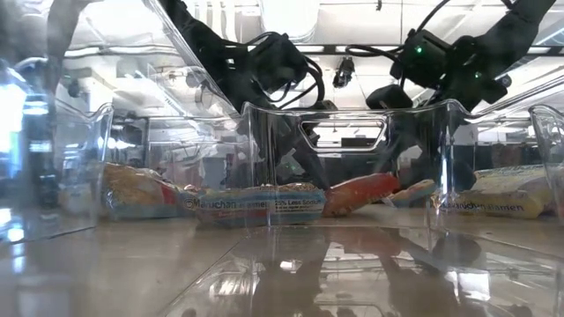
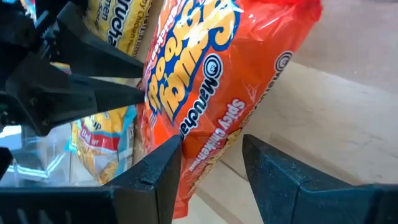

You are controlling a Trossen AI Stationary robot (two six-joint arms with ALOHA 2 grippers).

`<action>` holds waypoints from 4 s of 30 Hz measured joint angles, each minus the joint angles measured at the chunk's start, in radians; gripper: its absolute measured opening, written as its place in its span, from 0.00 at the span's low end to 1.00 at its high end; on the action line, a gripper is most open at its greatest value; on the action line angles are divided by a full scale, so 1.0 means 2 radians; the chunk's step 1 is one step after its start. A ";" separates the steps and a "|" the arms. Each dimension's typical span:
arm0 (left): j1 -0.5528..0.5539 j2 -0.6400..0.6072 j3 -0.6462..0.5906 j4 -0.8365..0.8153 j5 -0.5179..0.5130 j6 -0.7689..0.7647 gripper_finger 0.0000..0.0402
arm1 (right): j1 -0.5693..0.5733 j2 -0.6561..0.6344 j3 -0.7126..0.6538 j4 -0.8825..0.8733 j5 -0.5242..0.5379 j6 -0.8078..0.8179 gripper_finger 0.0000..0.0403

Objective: Sort Maruchan noodles
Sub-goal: Put the orange noodle pack into the right transparent bin

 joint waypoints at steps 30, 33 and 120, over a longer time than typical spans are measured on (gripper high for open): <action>0.000 0.000 0.000 0.000 -0.003 0.000 0.27 | 0.000 0.072 0.009 0.105 0.010 0.049 0.55; 0.000 0.000 0.000 0.001 -0.003 0.001 0.27 | 0.000 0.087 0.016 0.114 0.010 0.048 0.55; 0.018 -0.072 -0.001 -0.002 0.008 0.029 0.27 | 0.273 -0.185 0.142 -0.555 -0.154 -0.191 0.32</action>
